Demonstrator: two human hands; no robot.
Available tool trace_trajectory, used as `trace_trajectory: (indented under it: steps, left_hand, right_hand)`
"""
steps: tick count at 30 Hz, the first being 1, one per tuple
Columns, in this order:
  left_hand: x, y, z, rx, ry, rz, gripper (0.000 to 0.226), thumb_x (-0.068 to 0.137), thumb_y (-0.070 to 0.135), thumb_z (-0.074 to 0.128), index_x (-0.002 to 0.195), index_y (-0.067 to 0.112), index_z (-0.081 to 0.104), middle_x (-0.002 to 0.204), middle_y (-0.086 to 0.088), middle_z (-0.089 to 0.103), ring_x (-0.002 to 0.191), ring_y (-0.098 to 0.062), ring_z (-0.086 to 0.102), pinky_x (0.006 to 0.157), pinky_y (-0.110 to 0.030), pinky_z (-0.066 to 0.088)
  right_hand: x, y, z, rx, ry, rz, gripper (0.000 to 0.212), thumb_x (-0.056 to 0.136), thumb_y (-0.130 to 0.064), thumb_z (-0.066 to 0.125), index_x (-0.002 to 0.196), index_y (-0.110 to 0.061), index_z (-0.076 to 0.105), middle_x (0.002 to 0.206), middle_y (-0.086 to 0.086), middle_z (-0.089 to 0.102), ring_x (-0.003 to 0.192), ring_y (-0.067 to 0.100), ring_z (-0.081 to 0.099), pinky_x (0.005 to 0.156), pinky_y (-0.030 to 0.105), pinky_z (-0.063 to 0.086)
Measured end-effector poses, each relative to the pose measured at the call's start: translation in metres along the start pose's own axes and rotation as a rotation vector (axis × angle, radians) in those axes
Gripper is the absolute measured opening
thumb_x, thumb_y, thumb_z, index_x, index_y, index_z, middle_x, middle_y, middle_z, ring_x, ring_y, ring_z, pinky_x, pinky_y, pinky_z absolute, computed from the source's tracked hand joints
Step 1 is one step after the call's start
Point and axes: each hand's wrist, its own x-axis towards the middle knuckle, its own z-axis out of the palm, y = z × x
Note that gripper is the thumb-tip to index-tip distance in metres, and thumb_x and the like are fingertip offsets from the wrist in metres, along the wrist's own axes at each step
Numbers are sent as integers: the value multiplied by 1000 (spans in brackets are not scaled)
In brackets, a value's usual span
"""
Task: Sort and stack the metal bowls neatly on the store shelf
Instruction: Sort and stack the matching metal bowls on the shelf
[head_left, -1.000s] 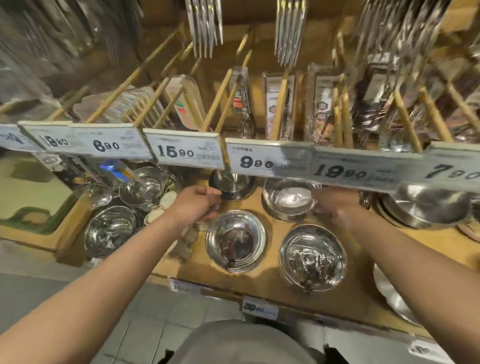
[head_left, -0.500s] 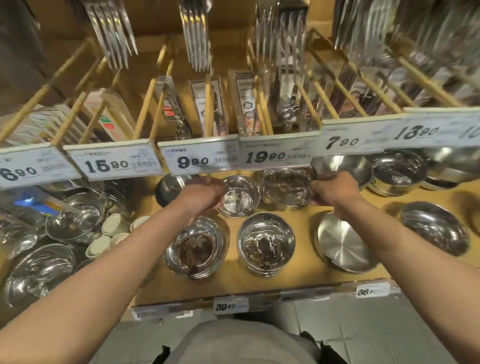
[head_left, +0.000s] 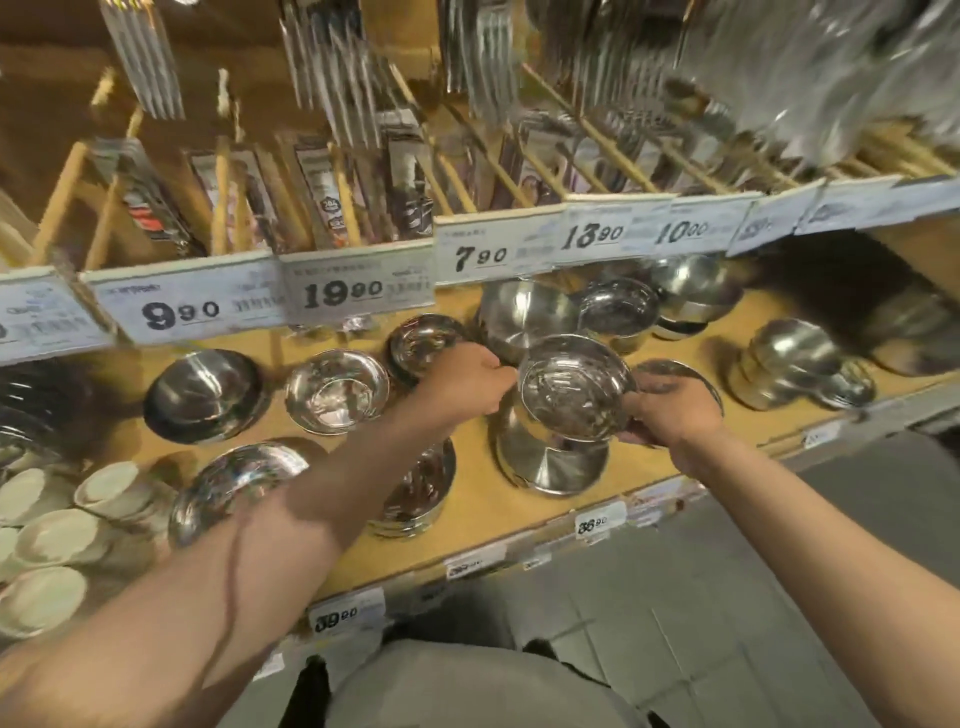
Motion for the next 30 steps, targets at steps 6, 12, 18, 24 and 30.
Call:
trace_trajectory:
  steps: [6, 12, 18, 24, 30]
  left_hand:
    - [-11, 1, 46, -53, 1, -143, 18, 99, 18, 63, 87, 4, 62, 103, -16, 66, 91, -22, 70, 88, -44, 62]
    - [-21, 10, 77, -45, 148, -214, 18, 94, 6, 62, 78, 11, 59, 96, -13, 70, 88, -27, 72, 86, -47, 62]
    - [-30, 19, 120, 15, 321, -264, 7, 92, 16, 70, 92, 14, 63, 92, -6, 75, 80, -19, 74, 79, -36, 63]
    - [-34, 23, 156, 0, 440, -351, 15, 79, 17, 80, 80, 22, 66, 79, -1, 74, 69, -18, 75, 72, -40, 65]
    - [-31, 24, 153, -63, 447, -433, 18, 68, 21, 86, 80, 11, 78, 73, -6, 78, 77, -27, 77, 80, -48, 63]
  right_hand:
    - [9, 16, -14, 18, -122, 14, 12, 80, 9, 70, 92, 8, 70, 86, 19, 69, 65, 22, 68, 55, 33, 62]
    - [32, 34, -36, -47, -221, -27, 16, 77, 7, 73, 70, -7, 72, 66, 11, 73, 55, 21, 71, 57, 35, 62]
    - [52, 44, -60, -71, -302, -71, 27, 81, 1, 72, 107, -7, 74, 86, 15, 76, 66, 28, 71, 61, 39, 63]
    - [56, 49, -95, -85, -481, -142, 19, 84, -10, 74, 102, -15, 76, 86, 13, 77, 71, 25, 72, 74, 47, 63]
    - [100, 52, -139, 43, -252, -33, 24, 88, -21, 71, 110, -10, 69, 96, 12, 73, 86, 25, 70, 83, 45, 60]
